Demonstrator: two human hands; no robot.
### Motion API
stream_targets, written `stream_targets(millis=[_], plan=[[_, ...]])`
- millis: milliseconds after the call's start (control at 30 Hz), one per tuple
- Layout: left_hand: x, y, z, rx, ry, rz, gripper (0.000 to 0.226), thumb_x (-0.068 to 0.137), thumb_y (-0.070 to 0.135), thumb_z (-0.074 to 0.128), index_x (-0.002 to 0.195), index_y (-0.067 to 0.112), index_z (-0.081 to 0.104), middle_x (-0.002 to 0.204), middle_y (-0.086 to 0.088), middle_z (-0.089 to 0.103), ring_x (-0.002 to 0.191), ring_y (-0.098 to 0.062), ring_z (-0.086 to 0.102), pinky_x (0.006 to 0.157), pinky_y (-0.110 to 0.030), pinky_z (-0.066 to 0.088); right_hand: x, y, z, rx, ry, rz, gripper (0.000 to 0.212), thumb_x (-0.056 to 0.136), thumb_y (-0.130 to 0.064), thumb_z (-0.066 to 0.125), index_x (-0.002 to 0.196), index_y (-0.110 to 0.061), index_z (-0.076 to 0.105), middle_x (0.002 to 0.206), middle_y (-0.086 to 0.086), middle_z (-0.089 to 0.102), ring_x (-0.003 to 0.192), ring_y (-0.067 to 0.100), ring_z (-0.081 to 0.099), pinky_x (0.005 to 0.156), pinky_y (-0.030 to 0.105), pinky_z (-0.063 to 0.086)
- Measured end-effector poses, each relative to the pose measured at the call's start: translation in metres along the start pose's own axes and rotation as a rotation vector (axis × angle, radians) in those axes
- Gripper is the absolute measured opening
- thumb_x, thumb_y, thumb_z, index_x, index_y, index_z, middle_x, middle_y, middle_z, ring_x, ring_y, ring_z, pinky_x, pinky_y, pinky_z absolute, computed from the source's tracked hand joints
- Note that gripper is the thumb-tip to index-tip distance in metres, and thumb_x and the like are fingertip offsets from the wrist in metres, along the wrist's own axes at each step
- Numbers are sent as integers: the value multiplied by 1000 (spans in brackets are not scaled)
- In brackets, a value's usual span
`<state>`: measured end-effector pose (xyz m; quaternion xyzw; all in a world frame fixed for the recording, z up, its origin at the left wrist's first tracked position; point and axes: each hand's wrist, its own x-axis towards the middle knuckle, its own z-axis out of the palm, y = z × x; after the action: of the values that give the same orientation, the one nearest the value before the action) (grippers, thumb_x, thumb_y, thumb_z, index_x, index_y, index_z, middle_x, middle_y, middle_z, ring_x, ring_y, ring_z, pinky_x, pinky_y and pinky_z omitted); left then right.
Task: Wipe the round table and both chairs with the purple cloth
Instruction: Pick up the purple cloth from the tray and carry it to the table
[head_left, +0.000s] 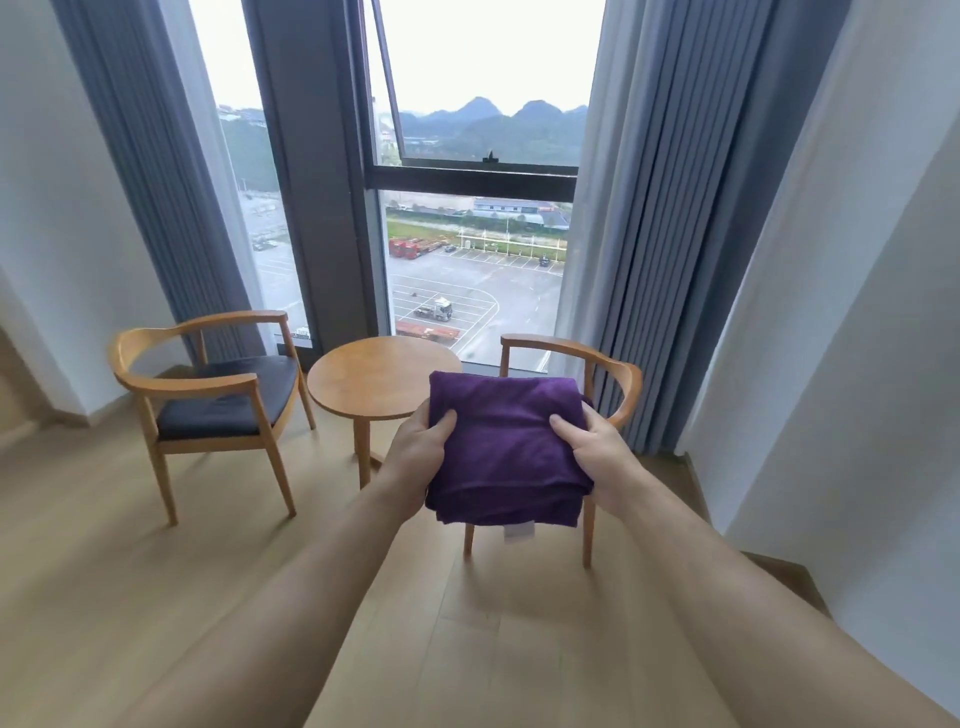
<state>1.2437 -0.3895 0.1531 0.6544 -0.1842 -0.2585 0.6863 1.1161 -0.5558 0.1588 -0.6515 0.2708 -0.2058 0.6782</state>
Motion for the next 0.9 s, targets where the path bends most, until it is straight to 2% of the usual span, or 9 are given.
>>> stream_targets(millis=[100, 167, 267, 367, 433, 500, 633, 700, 900], plan=[[56, -1, -14, 6, 29, -10, 19, 106, 33, 45, 110, 43, 60, 118, 5, 66, 104, -24, 67, 79, -39, 61, 63, 2, 18, -43, -12, 17, 16, 99, -33, 58, 113, -42, 57, 108, -6, 66, 94, 20, 68, 54, 25, 57], [96, -4, -26, 6, 35, -13, 19, 106, 34, 45, 107, 45, 61, 117, 6, 66, 103, -23, 67, 75, -37, 61, 107, 6, 33, -65, -19, 27, 24, 99, -35, 58, 122, -37, 55, 110, -5, 65, 97, 21, 67, 60, 27, 58], [161, -8, -52, 11, 50, -7, 19, 105, 35, 47, 106, 46, 62, 115, 7, 67, 102, -22, 68, 68, -31, 60, 176, 11, 61, -76, -30, 28, 27, 99, -35, 58, 125, -35, 54, 110, -7, 64, 98, 19, 66, 66, 28, 58], [231, -12, -86, 22, 58, 5, 20, 104, 36, 48, 105, 48, 63, 115, 8, 67, 104, -22, 67, 77, -37, 61, 243, 14, 97, -55, -55, 43, 19, 99, -32, 59, 117, -38, 58, 105, -9, 67, 92, 17, 68, 56, 22, 56], [278, -12, -110, 35, 52, 13, 22, 105, 34, 48, 105, 49, 64, 116, 8, 68, 107, -22, 66, 87, -43, 59, 289, 14, 121, -32, -62, 57, 16, 99, -29, 60, 106, -43, 61, 101, -10, 70, 83, 16, 73, 55, 23, 57], [320, -11, -133, 68, 54, 20, 22, 105, 34, 48, 106, 50, 63, 115, 9, 67, 107, -21, 66, 90, -43, 58, 330, 14, 143, -16, -66, 65, 19, 99, -26, 60, 108, -42, 62, 101, -7, 72, 79, 13, 75, 58, 26, 58], [400, -14, -172, 130, 55, 19, 19, 105, 35, 46, 108, 49, 58, 117, 10, 64, 109, -19, 63, 93, -43, 56, 407, 20, 186, -29, -80, 92, 20, 100, -25, 58, 111, -42, 61, 110, -3, 70, 93, 20, 72, 68, 31, 60], [435, -20, -188, 151, 60, 14, 18, 105, 35, 46, 107, 50, 57, 118, 11, 64, 109, -18, 63, 95, -44, 55, 441, 26, 204, -56, -84, 91, 20, 101, -24, 57, 107, -43, 61, 110, -5, 70, 97, 18, 70, 67, 27, 58], [542, -59, -226, 204, 116, -17, 21, 105, 37, 44, 110, 53, 55, 115, 15, 63, 108, -15, 62, 93, -39, 54, 552, 66, 247, -118, -83, 105, 27, 100, -18, 56, 117, -39, 60, 112, -4, 69, 98, 16, 68, 67, 24, 56]])
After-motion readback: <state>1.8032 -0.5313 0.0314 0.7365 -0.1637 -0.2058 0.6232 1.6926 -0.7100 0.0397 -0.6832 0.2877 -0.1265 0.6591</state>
